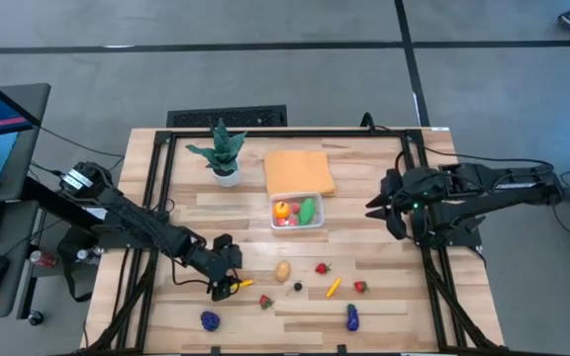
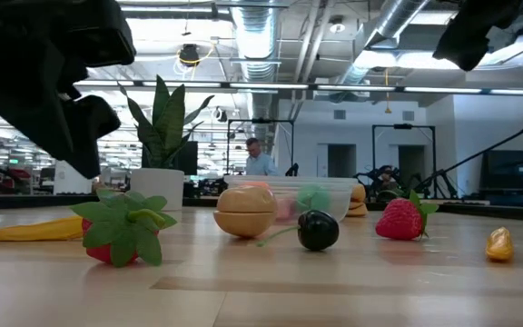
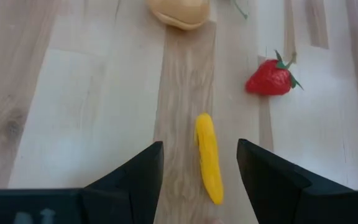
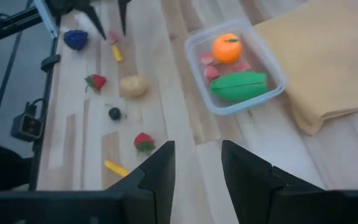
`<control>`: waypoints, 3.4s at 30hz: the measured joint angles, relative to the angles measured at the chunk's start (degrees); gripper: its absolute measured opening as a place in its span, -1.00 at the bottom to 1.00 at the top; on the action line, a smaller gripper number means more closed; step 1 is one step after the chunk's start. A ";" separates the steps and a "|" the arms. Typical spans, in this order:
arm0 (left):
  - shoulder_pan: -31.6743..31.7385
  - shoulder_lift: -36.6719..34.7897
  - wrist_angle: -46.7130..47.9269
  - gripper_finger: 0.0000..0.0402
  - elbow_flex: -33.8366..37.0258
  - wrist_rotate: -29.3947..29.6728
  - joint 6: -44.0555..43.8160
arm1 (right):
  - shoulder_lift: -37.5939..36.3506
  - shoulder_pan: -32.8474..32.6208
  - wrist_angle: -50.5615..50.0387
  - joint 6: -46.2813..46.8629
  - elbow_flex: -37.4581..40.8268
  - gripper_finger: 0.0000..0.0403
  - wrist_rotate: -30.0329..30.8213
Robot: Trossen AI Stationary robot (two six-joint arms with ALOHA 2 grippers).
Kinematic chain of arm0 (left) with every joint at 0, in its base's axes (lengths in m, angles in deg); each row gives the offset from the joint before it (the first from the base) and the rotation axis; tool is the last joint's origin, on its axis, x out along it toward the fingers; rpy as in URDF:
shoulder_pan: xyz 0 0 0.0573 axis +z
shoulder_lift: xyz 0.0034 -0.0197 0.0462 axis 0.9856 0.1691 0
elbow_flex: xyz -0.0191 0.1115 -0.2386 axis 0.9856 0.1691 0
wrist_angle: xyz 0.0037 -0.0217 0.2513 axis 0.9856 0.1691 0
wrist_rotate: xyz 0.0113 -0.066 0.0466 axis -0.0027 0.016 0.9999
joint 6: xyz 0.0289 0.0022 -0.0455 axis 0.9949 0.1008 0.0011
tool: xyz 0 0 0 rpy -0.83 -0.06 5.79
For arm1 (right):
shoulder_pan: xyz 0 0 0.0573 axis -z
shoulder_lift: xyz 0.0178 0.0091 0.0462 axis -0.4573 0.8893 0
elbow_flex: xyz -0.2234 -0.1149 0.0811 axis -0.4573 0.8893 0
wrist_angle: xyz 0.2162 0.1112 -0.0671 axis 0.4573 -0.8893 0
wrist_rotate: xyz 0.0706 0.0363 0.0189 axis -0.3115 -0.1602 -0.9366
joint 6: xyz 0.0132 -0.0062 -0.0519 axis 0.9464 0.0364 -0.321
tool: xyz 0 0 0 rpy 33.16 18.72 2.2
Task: Pick and placing Produce into tupperware
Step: Put the left yellow corn into the transparent bin
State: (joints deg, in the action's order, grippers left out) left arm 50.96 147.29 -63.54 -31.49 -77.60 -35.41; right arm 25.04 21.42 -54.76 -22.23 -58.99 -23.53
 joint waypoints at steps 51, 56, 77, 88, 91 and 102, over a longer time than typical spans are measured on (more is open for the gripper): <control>-1.38 13.92 0.20 -0.74 -4.61 -0.04 -0.63 | -5.09 -10.69 -0.23 7.15 0.00 -0.39 12.45; -0.81 13.94 0.11 -0.82 -4.59 -0.18 -0.67 | -5.09 -10.69 -0.23 7.10 -0.01 -0.39 13.56; 8.04 14.25 10.23 -0.86 -14.16 1.66 10.80 | -5.09 -10.69 -0.25 6.01 -0.02 -0.39 13.55; 15.60 14.08 14.36 -0.86 -21.46 2.93 21.14 | -5.09 -10.69 -0.21 4.86 0.00 -0.39 13.55; 17.72 14.08 15.95 -0.86 -23.52 3.39 23.19 | -5.09 -10.69 -0.21 4.52 -0.01 -0.39 13.54; 24.88 14.08 15.93 -0.86 -30.91 5.85 29.96 | -5.09 -10.69 -0.18 4.40 0.00 -0.39 13.53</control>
State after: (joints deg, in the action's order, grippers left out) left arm 75.84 161.36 -47.60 -62.40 -71.75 -5.44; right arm 19.95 10.72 -54.94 -17.83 -58.99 -10.00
